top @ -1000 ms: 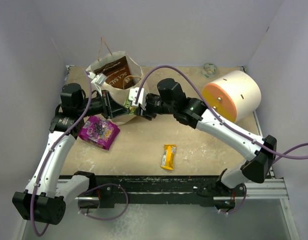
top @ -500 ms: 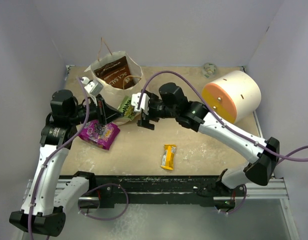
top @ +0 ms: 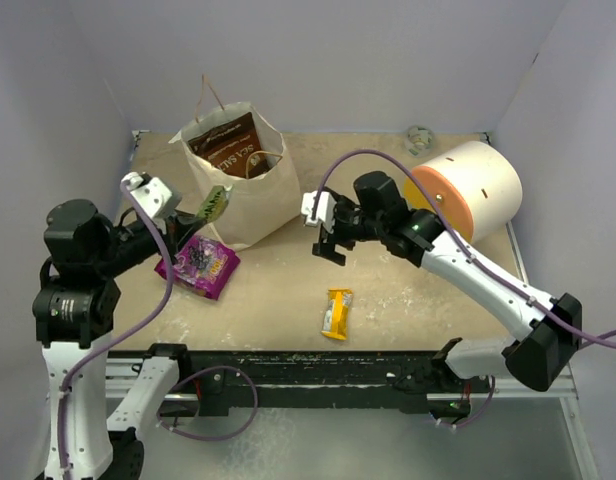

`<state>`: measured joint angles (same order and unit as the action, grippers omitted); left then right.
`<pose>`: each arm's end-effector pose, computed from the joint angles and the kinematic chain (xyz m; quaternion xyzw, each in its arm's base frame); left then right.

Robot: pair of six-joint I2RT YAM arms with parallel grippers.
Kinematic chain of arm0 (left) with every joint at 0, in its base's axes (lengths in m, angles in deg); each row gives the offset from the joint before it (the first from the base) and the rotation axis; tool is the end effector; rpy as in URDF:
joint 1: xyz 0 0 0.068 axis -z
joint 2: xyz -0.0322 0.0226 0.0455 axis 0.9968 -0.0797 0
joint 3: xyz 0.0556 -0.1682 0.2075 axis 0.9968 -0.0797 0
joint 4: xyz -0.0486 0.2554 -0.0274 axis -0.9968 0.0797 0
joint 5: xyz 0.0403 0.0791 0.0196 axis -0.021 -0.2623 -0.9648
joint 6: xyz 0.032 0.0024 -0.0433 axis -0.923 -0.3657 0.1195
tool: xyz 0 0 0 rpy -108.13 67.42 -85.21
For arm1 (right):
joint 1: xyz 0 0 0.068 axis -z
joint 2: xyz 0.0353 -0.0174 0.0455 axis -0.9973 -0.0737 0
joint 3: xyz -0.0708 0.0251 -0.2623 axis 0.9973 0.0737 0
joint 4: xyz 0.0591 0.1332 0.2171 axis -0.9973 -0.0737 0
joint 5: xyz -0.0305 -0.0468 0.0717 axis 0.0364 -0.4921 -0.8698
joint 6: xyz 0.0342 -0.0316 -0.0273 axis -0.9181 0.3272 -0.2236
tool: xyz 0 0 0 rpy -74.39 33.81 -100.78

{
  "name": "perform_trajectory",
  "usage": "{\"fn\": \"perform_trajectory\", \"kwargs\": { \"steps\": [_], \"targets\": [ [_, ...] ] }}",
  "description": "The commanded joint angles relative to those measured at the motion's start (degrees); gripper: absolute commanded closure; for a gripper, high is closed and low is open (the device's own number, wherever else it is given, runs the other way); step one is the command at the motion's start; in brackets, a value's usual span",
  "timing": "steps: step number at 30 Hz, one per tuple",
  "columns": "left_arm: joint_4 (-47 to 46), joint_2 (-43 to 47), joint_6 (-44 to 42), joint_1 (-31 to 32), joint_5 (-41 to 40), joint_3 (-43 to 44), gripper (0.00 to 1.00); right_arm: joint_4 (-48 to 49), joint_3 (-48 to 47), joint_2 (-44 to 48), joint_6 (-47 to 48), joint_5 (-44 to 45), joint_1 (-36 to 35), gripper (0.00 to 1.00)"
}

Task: Place the snacks into the paper bag
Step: Place the snack in the paper bag.

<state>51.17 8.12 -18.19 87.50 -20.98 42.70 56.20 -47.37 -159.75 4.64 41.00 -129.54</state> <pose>0.1045 -0.0276 0.4459 0.2955 0.7160 -0.2444 0.5834 0.2094 0.2192 0.3582 -0.5973 0.5922 0.2105 0.4981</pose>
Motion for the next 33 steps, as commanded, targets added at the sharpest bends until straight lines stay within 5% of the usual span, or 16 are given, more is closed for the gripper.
{"fn": "perform_trajectory", "kwargs": {
  "steps": [1, 12, 33],
  "targets": [
    [3.6, -0.6, -5.2, -3.3, -5.0, 7.3, 1.00, -1.4, 2.4, 4.3, -0.5, -2.6, 4.3, 0.12],
    [6.6, -9.9, -7.1, -4.4, -14.5, 19.4, 1.00, -0.2, 10.3, 13.8, -2.6, -4.5, 13.5, 0.11],
    [4.6, -40.6, -15.7, -4.3, -1.2, 42.7, 1.00, 0.4, 11.9, 14.0, -2.7, -6.0, 15.2, 0.11]
  ]
}}
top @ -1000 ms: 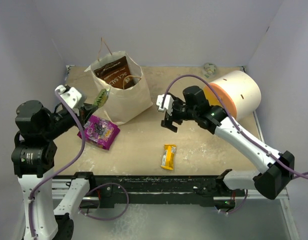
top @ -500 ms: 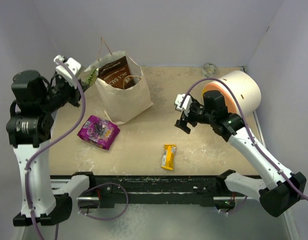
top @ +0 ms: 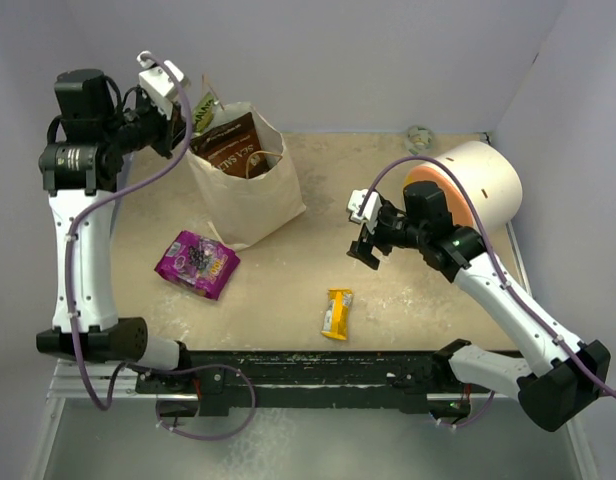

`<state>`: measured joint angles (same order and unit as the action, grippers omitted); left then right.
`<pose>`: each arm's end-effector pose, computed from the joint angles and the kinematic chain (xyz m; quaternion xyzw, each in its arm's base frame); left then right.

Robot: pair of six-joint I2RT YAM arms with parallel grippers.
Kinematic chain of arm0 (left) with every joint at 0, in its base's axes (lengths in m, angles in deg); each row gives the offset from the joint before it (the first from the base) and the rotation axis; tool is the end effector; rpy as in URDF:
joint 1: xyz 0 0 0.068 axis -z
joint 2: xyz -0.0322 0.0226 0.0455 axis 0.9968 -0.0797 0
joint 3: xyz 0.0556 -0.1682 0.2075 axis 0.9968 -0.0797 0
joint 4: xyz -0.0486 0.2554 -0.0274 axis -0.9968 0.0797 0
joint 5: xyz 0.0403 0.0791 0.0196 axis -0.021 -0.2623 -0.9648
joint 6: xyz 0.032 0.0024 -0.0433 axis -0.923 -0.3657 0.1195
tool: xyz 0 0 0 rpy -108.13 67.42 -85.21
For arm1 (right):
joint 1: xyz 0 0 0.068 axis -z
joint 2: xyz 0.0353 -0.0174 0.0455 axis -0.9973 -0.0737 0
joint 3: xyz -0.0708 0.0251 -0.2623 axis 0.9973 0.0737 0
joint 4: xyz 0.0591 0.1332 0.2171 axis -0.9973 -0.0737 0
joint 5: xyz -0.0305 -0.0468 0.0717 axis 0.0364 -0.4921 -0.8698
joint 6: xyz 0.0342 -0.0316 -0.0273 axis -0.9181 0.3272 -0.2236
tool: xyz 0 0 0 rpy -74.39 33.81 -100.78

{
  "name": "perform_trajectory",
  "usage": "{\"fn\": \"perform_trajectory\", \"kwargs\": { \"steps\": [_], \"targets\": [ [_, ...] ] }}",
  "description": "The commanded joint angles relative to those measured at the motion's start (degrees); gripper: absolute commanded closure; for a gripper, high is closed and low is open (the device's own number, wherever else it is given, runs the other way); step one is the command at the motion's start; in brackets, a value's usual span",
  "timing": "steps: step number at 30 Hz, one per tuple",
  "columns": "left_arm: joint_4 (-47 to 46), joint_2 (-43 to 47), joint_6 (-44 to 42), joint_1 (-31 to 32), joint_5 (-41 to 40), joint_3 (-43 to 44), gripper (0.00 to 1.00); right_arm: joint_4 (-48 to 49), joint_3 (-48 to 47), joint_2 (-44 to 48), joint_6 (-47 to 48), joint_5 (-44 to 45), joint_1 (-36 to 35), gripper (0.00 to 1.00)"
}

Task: Place the snacks into the paper bag
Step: Place the snack in the paper bag.

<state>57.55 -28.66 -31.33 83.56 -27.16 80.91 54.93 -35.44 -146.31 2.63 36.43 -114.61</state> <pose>0.2483 -0.0127 0.5192 0.3184 0.7355 -0.1281 0.5842 0.2052 0.1313 0.3441 -0.5176 0.6562 0.1861 0.5166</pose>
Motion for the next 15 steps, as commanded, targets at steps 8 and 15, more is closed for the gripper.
{"fn": "perform_trajectory", "kwargs": {
  "steps": [8, 15],
  "targets": [
    [0.3, -12.6, -4.1, 1.6, 5.6, 9.4, 1.00, 2.4, 0.7, 0.5, -1.0, -1.7, 0.6, 0.11],
    [7.0, -21.5, -6.7, 4.4, 4.6, 15.5, 0.99, 3.0, 0.7, 0.2, -1.0, -0.2, 0.9, 0.11]
  ]
}}
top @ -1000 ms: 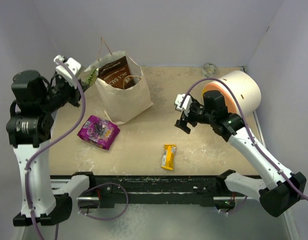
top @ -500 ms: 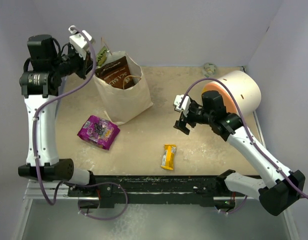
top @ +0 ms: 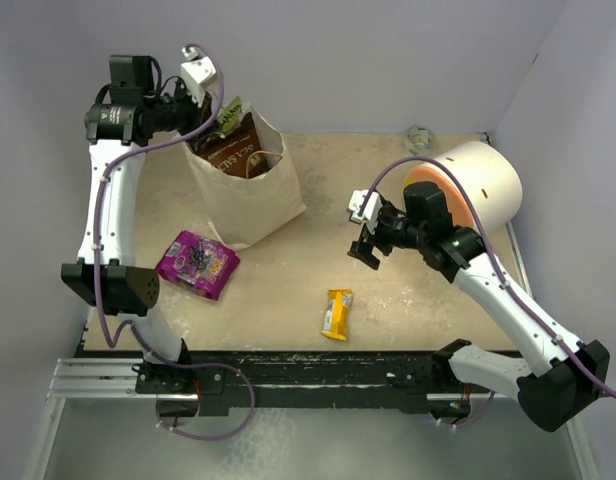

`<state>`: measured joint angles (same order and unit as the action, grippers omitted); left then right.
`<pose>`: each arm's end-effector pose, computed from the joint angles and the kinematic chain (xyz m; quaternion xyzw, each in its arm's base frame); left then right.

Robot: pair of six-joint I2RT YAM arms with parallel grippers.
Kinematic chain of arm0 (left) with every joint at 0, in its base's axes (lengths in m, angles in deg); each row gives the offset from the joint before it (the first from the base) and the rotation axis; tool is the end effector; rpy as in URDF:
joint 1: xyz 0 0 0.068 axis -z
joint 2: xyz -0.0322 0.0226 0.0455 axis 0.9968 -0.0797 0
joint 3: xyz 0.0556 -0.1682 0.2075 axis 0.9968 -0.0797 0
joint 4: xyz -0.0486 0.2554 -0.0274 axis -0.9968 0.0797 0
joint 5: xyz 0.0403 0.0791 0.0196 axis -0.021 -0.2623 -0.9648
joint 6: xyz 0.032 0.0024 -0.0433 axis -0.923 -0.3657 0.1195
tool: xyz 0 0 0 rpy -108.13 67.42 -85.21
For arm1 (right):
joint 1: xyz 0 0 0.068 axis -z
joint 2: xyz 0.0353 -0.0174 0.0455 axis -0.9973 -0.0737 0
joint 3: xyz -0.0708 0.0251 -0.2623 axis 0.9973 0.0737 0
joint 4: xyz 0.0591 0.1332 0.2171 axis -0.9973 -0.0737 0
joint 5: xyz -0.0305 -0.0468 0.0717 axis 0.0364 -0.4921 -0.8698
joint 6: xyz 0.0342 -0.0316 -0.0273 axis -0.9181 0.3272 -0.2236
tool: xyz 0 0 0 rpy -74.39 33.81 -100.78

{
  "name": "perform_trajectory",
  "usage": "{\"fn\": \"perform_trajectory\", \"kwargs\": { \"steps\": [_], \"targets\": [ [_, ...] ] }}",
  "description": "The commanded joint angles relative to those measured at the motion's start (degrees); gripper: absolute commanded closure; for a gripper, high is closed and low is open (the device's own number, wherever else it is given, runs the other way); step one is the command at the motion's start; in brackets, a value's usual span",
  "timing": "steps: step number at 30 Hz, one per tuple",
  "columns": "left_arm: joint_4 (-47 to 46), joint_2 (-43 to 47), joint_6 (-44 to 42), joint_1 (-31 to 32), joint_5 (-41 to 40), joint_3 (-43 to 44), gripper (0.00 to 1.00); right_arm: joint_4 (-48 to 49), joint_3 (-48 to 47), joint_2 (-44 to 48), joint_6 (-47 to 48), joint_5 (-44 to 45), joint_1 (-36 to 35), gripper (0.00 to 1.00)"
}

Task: Place the snacks into the paper bag
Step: Place the snack in the paper bag.

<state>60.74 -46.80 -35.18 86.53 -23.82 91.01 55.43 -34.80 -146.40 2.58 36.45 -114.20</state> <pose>0.3442 -0.0291 0.4762 0.3599 0.7581 -0.1815 0.5127 0.2067 0.1301 0.3408 -0.5151 0.6594 0.1846 0.5155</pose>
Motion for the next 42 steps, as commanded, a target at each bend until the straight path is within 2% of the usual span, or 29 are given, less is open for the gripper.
{"fn": "perform_trajectory", "kwargs": {
  "steps": [1, 11, 21, 26, 31, 42],
  "targets": [
    [5.2, -4.6, -3.1, 1.9, 1.3, 6.3, 0.99, 2.8, 1.0, 0.4, -0.8, 0.0, 0.5, 0.11],
    [14.8, -9.3, -3.4, 3.4, -0.2, 7.6, 0.98, 3.6, 2.3, 0.2, -0.4, 0.0, 0.7, 0.11],
    [18.6, -11.1, -0.2, 4.1, -0.6, 7.5, 0.92, 4.0, 2.7, -0.6, 0.2, 0.1, 0.7, 0.11],
    [18.3, -11.3, 0.7, 4.3, -2.0, 7.8, 0.85, 4.1, 2.9, -1.0, 0.4, 0.1, 0.7, 0.11],
    [15.7, -9.4, 0.7, 4.3, -2.1, 6.9, 0.68, 3.9, 3.0, -1.6, 0.8, -0.6, 0.7, 0.11],
    [5.4, 1.3, 0.8, 4.3, -6.9, 0.5, 0.46, 4.1, 3.2, -3.5, 1.7, -1.5, 0.7, 0.10]
  ]
}}
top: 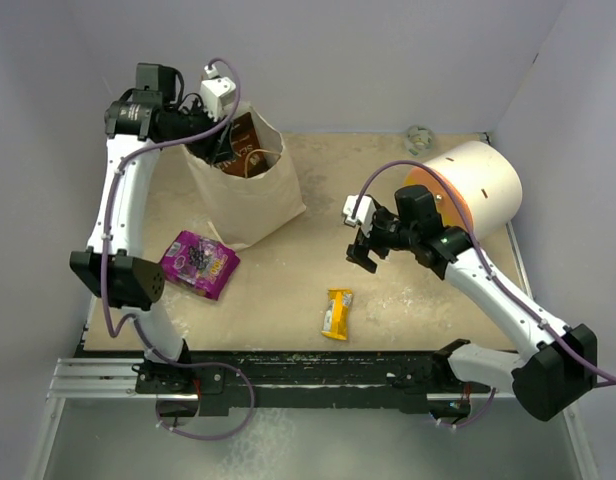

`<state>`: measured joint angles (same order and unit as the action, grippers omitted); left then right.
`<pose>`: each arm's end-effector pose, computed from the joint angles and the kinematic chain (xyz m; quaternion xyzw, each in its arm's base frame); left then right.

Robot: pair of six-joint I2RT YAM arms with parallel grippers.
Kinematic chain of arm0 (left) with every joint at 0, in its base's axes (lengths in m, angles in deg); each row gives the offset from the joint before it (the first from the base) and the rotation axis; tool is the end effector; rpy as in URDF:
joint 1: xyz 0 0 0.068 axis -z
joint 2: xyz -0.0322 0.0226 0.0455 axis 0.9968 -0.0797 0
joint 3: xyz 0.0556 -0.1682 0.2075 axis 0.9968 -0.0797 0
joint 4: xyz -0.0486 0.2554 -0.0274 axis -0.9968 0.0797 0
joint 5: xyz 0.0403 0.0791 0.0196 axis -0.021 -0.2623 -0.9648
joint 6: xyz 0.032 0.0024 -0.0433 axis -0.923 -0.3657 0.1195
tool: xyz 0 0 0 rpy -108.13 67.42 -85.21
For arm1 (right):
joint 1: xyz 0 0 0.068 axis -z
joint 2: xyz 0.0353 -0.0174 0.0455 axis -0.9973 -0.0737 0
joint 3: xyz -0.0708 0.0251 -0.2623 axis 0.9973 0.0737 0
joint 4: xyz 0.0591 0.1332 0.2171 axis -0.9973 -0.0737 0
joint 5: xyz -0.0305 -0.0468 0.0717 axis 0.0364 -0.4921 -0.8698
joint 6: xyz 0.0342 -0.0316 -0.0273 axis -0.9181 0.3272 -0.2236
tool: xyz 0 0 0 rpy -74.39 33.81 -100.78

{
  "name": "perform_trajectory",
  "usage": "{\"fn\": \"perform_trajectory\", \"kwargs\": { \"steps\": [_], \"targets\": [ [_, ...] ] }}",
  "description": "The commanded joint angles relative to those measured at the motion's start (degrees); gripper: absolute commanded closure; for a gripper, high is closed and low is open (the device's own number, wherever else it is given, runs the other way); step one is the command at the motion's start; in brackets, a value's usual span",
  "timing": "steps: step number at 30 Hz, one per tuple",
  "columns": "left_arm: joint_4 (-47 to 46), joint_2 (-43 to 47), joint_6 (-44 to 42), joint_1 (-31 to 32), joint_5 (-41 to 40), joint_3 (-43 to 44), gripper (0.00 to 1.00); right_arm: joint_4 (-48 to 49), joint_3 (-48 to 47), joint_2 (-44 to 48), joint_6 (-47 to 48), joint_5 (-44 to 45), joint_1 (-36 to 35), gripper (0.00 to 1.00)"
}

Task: Place the snacks into the paper bag
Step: Place the snack in the paper bag, then pick up the snack from the center of the board.

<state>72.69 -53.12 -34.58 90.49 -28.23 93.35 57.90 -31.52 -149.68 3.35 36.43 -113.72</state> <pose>0.3634 -0.0525 0.4332 0.3470 0.8267 -0.2092 0.3903 0.2192 0.1345 0.3119 -0.5195 0.6770 0.1843 0.4878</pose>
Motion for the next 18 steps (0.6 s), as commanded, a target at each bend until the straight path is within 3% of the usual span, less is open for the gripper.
{"fn": "perform_trajectory", "kwargs": {
  "steps": [1, 4, 12, 18],
  "targets": [
    [-7.7, 8.9, 0.4, 0.3, -3.7, -3.1, 0.43, 1.8, -0.1, -0.3, 0.9, -1.4, 0.3, 0.10],
    [-11.9, 13.8, 0.7, 0.3, -7.9, -8.2, 0.37, 2.1, 0.1, -0.5, 0.8, -1.1, 0.3, 0.10],
    [-24.0, 29.7, 2.0, 0.1, -18.3, -24.5, 0.04, 3.1, 0.5, -1.8, 0.0, 0.0, 0.3, 0.07],
    [-28.0, 40.9, 5.2, -0.3, -23.3, -35.3, 0.01, 0.3, -1.5, -2.1, -1.7, -2.1, 0.3, 0.01]
  ]
}}
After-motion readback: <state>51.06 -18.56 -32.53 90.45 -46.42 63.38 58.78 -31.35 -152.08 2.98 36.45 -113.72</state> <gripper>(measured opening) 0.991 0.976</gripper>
